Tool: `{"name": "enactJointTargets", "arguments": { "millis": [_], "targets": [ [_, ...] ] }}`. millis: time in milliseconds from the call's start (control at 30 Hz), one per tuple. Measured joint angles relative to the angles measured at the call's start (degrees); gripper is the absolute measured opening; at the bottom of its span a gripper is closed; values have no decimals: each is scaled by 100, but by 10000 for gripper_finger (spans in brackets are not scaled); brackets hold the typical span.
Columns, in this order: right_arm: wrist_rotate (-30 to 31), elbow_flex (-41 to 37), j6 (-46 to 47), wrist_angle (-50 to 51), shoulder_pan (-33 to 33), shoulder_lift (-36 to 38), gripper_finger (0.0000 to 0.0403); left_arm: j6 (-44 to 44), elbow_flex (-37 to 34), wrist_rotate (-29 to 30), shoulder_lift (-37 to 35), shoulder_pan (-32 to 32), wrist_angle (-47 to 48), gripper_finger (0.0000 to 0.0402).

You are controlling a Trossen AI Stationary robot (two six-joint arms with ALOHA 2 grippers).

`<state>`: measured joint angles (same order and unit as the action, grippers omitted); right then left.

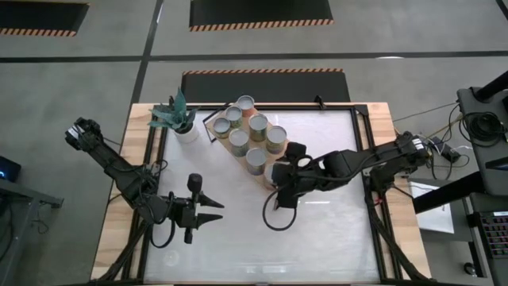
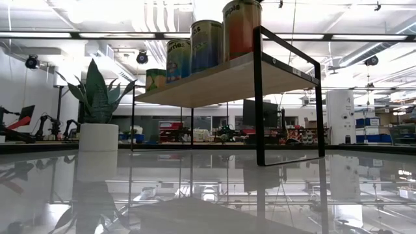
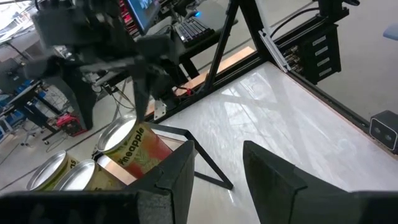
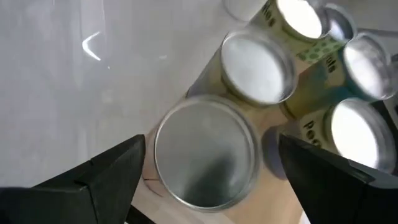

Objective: Pick and place cans onto a shelf
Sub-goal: Return to Home Position

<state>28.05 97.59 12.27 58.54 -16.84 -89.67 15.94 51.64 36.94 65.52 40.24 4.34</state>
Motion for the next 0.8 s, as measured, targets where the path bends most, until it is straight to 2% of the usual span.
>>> {"name": "enactJointTargets", "arguments": {
  "millis": [233, 400, 633, 800],
  "targets": [
    [5, 621, -26, 627, -70, 9, 346, -1, -1, 1, 0, -1, 9, 120],
    [20, 780, 7, 832, -429, 39, 328, -47, -2, 1, 0, 4, 111, 120],
    [649, 238, -186, 282, -1275, 76, 325, 13, -2, -3, 0, 91, 188, 120],
    [713, -313, -706, -494, -1696, 187, 325, 22, -2, -7, -1, 178, 439, 120]
  ]
}}
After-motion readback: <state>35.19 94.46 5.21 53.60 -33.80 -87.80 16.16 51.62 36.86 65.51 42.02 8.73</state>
